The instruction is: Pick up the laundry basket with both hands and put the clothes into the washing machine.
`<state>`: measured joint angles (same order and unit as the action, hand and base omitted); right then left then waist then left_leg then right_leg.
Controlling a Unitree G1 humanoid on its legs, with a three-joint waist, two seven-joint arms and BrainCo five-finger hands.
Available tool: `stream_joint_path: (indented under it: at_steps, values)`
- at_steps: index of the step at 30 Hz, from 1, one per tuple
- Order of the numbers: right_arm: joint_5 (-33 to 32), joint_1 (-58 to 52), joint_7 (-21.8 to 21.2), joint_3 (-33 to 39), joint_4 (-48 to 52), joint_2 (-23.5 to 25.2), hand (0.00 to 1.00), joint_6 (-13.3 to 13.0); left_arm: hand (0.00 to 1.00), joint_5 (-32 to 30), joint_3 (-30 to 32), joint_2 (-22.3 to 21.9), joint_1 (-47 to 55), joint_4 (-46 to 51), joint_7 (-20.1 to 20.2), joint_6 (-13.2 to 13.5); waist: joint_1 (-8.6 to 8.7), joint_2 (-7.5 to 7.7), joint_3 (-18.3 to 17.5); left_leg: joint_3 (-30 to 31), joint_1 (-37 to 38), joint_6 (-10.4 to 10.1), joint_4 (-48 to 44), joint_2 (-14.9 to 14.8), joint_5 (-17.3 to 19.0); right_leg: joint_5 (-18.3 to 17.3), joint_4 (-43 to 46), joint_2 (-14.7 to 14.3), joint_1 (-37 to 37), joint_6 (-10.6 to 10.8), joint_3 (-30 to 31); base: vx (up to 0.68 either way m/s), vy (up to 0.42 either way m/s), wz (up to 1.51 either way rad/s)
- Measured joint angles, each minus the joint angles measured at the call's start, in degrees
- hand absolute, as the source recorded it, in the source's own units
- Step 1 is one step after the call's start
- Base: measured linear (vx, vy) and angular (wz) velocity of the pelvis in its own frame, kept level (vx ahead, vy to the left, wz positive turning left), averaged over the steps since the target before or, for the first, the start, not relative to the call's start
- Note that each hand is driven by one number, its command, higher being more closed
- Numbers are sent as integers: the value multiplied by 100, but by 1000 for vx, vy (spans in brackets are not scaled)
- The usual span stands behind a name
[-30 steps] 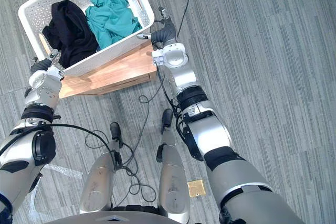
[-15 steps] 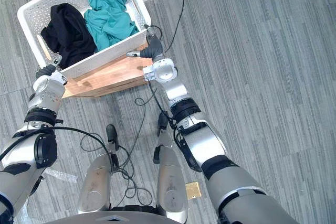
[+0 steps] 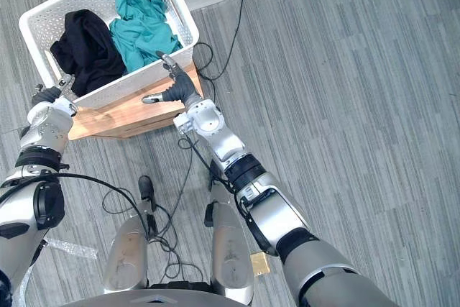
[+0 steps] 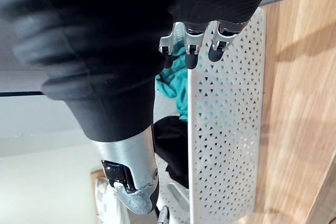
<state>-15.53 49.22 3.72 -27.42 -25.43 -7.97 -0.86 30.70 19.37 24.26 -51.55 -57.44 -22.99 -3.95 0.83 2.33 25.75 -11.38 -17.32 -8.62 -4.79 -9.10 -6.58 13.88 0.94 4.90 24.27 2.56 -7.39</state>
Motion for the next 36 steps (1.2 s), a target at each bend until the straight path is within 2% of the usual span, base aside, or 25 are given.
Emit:
stream_joint_path:
  at_steps: [12,18,20,22,27,28,32,33,36]
  values:
    - [-495,-482,-233,-321,313,-97,0,-156,0,-289,819,679,430,-369,98,-44,-48,57,-23,5,59,-8,1,-12,3,-19,6,-20,-57,3,2,0,0,0]
    - [-488,-958,-231,-254,698,-262,0,-262,0,-405,1050,915,772,-420,100,-46,-60,171,-94,-20,252,-56,-11,-25,64,-42,-37,-32,-256,19,25,13,15,-2]
    - [-477,-1295,-225,13,901,-288,0,-283,0,-404,1083,915,930,-366,101,-28,-53,236,-138,-17,254,-56,-10,-20,65,-86,-43,-28,-261,50,27,0,0,0]
    - [-473,-1586,-221,289,905,-289,0,-285,0,-402,1019,737,1304,12,100,-6,-26,260,-162,-7,308,-44,-11,-11,73,-85,-70,-23,-336,49,20,40,30,3]
    - [-417,-3020,-207,1225,1134,-383,0,-269,0,-395,584,-408,3047,1825,213,261,-13,232,-522,-27,586,-47,-38,9,247,-109,-212,-18,-688,60,15,73,63,-1]
    - [-402,-3166,-211,1313,1133,-385,0,-265,0,-396,528,-520,3242,1992,216,284,-12,225,-554,-35,654,-35,-40,8,270,-120,-216,-18,-754,56,16,94,85,-4]
    - [-125,-4162,-240,2068,1127,-389,0,-240,0,-402,502,-1314,4415,2799,230,414,-10,63,-1058,-78,916,-27,-40,21,440,-219,-276,-18,-1031,112,25,86,88,-3]
    - [21,-4478,-252,2373,1074,-376,0,-206,0,-402,513,-1542,4722,2827,263,454,-21,-36,-1213,-95,1016,-15,-19,43,484,-243,-333,4,-1146,142,30,82,104,-1]
    - [1,-4816,-252,2759,587,-293,0,-156,0,-406,532,-1868,5142,2802,334,472,-11,-158,-1473,-98,1066,11,-2,68,548,-305,-399,42,-1259,225,21,37,84,1]
